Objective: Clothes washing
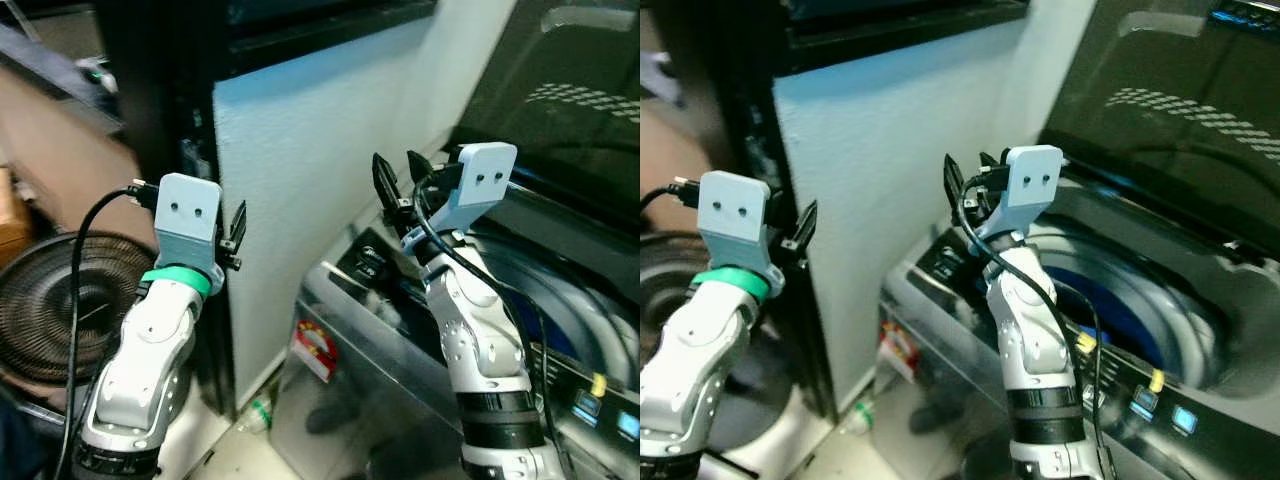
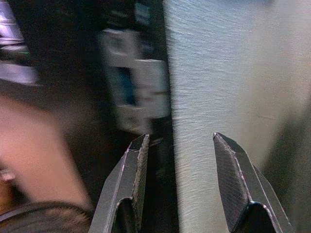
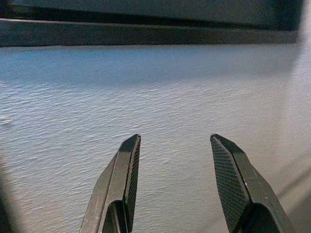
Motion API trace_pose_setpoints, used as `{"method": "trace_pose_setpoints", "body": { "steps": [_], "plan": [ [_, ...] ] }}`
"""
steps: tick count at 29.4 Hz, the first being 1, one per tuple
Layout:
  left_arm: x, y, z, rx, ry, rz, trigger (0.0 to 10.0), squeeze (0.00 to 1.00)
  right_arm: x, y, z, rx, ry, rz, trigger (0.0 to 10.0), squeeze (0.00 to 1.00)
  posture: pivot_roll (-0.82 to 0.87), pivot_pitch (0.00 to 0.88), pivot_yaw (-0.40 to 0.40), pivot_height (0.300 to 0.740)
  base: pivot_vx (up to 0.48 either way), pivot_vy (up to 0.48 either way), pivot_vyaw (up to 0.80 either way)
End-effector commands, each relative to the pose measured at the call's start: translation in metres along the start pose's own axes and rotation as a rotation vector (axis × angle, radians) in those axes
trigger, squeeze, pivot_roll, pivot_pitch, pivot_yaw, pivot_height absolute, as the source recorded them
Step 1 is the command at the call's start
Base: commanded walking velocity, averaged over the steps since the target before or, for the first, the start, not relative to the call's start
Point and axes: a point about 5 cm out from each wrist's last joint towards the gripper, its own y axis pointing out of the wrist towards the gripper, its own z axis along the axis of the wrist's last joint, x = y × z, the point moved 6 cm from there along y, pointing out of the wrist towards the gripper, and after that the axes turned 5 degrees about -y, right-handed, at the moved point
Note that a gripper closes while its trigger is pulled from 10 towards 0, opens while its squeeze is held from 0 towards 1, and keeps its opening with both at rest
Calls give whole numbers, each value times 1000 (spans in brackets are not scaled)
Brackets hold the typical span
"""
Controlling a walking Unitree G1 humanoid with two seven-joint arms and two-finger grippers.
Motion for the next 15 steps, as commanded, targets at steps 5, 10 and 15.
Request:
{"method": "trace_pose_setpoints", "body": {
  "steps": [5,10,15],
  "plan": [
    [0,0,-4,-16,-3,5,10000,0,5,-1,-2,-8,-5,-16,10000,0,54,42,-79,740,0,0,800],
    [-1,0,-3,-15,-3,7,10000,0,5,-1,-2,-7,-5,-15,10000,0,54,42,-79,740,0,0,800],
    [-1,0,-3,-12,-7,6,10000,0,5,-1,-2,-7,-3,-15,10000,0,56,45,-79,740,0,0,800]
  ]
}}
